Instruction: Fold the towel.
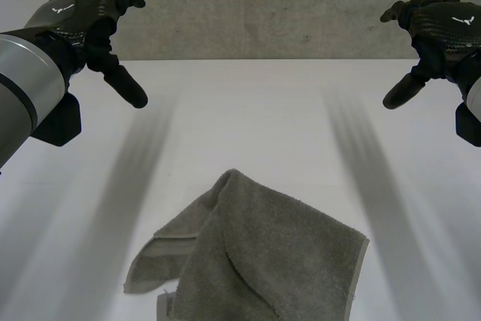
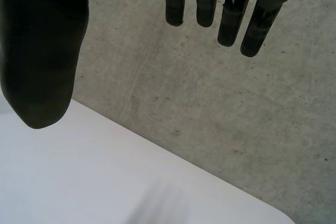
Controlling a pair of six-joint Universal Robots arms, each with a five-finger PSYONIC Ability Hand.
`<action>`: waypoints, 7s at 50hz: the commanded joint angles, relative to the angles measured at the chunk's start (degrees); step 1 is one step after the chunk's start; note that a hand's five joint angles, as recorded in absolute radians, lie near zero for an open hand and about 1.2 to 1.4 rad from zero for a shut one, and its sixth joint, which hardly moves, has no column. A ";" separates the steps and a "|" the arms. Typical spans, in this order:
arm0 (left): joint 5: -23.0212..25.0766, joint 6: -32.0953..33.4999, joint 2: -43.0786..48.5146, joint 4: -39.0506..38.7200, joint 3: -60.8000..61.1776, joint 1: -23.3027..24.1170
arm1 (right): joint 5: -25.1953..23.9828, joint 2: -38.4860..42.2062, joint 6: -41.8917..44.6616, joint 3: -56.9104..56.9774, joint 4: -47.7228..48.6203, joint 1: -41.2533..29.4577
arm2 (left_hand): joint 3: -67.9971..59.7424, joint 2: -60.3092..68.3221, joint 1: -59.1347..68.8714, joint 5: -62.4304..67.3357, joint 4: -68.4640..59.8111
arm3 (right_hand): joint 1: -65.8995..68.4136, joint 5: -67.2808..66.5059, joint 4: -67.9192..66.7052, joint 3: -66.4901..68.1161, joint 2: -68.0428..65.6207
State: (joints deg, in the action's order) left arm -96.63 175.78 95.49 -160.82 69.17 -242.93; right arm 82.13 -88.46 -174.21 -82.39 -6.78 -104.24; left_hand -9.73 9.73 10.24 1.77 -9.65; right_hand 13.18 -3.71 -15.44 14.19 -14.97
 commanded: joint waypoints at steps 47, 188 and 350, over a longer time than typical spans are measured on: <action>4.34 9.58 22.63 -19.70 27.69 -2.64 | -24.65 26.41 37.62 -7.17 -6.40 -31.38 | -37.72 37.72 37.21 35.68 -37.81 | 21.96 -21.43 -19.71 20.95 -20.17; 6.45 4.74 24.57 -33.94 15.38 5.89 | 4.46 -3.63 19.08 -13.68 7.42 -16.52 | -9.06 9.07 8.56 7.02 -9.15 | 66.82 -66.29 -64.56 65.81 -65.03; 8.74 -3.34 5.46 -8.18 17.23 -1.06 | -17.03 31.99 33.31 34.90 -38.93 5.11 | -70.27 70.27 69.76 68.23 -70.35 | 66.82 -66.29 -64.56 65.81 -65.03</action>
State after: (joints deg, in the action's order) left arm -88.13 172.34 91.22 -166.09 87.21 -243.67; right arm 57.54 -70.71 -141.30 -55.65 -46.65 -93.86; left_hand -69.71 69.78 68.44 58.94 -69.85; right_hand 76.32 -66.99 -76.89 76.83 -76.39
